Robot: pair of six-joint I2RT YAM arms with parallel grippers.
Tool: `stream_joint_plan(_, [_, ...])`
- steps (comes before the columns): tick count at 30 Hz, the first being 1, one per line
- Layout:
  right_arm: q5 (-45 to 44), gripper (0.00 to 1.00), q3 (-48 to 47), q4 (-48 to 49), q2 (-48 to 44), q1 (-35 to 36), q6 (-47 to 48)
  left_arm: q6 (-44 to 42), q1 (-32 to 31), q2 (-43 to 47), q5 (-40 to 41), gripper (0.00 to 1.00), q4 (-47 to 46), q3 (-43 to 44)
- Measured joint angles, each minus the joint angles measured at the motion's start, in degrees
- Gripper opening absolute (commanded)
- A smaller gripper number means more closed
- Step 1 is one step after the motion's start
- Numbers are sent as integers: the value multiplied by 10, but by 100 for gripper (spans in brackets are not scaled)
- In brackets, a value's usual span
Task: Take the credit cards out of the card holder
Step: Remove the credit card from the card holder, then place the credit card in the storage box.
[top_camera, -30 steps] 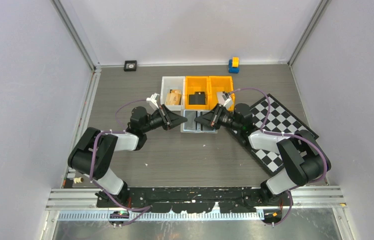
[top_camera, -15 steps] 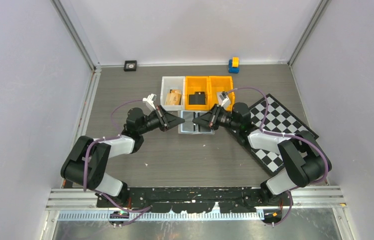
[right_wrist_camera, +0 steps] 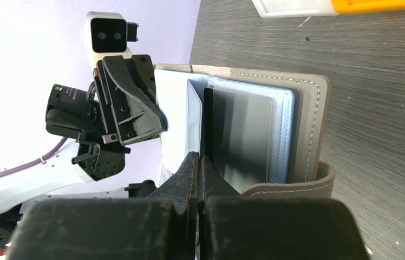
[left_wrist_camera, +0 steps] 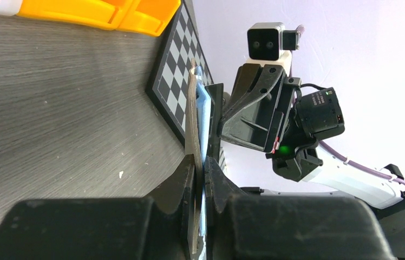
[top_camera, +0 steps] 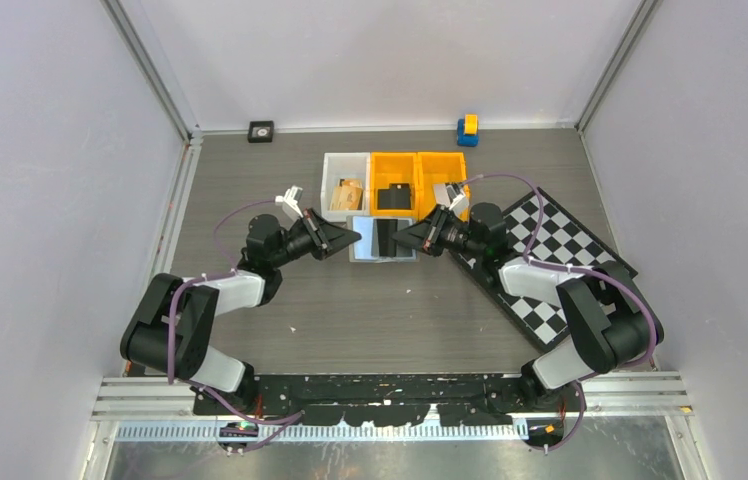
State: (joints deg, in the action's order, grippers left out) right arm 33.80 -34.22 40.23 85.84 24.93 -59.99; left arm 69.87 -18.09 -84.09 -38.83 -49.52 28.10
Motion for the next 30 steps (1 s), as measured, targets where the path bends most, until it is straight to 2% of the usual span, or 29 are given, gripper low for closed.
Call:
stream_joint_plan(2, [0, 0, 0, 1, 0, 0, -2, 0, 0, 0, 0, 1, -1, 0])
stream_joint_plan(11, [-18, 1, 1, -22, -2, -8, 6, 4, 22, 2, 1, 0, -2, -6])
stream_joint_plan(21, [-103, 1, 4, -159, -81, -37, 71, -80, 49, 97, 78, 0, 223, 7])
stream_joint_plan(30, [-156, 0, -16, -245, -101, -37, 130, -121, 49, 131, 144, 0, 338, 11])
